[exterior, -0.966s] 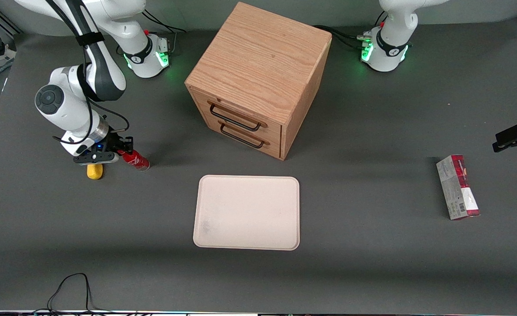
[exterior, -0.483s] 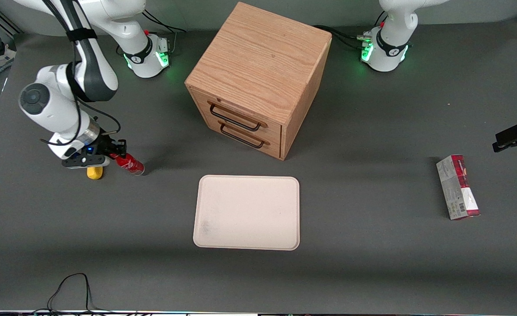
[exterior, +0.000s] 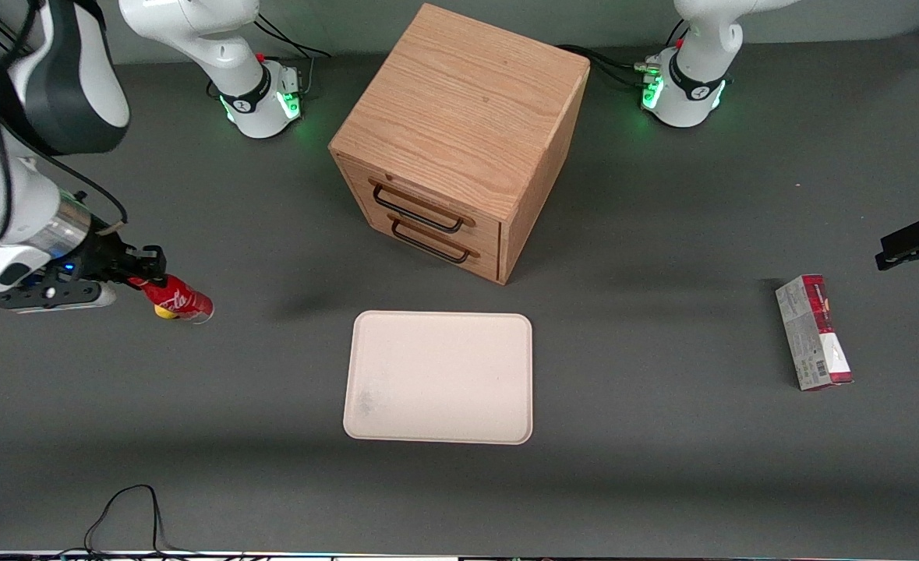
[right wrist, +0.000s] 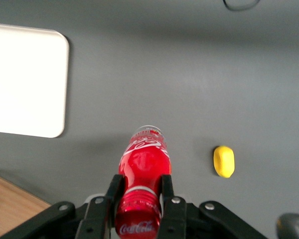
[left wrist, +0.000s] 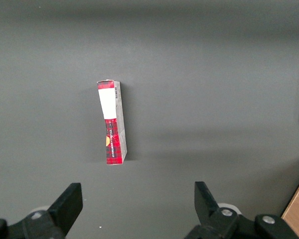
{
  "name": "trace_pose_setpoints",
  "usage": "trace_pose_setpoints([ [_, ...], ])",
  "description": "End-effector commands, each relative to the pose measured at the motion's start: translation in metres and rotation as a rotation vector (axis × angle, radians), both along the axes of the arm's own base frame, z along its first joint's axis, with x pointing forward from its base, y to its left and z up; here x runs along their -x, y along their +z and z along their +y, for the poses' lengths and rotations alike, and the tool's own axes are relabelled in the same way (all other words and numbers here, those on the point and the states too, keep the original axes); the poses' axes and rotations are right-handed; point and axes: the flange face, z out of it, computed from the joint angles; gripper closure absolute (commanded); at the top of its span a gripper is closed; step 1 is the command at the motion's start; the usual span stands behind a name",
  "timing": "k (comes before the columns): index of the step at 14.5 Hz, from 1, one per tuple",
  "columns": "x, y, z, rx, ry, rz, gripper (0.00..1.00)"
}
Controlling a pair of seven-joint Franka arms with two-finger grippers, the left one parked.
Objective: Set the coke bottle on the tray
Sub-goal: 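Lift the grasped bottle off the table with the right gripper, then carry the bottle with the right gripper over the white tray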
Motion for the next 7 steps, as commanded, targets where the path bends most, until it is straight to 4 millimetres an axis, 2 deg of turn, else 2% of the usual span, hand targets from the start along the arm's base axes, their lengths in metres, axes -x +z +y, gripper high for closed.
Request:
trace_pose_setpoints([
  [1,-0.035,0.042,0.033,0.024,-0.029,-0.014,1.00],
  [3,-0.044,0.062,0.070,0.004,-0.039,-0.039,1.00],
  [4,-0.051,0.069,0.080,-0.003,-0.054,-0.062,1.00],
  [5,-0.054,0.070,0.095,-0.006,-0.051,-0.075,1.00],
  [7,-0.065,0.059,0.125,-0.045,-0.044,-0.081,1.00],
])
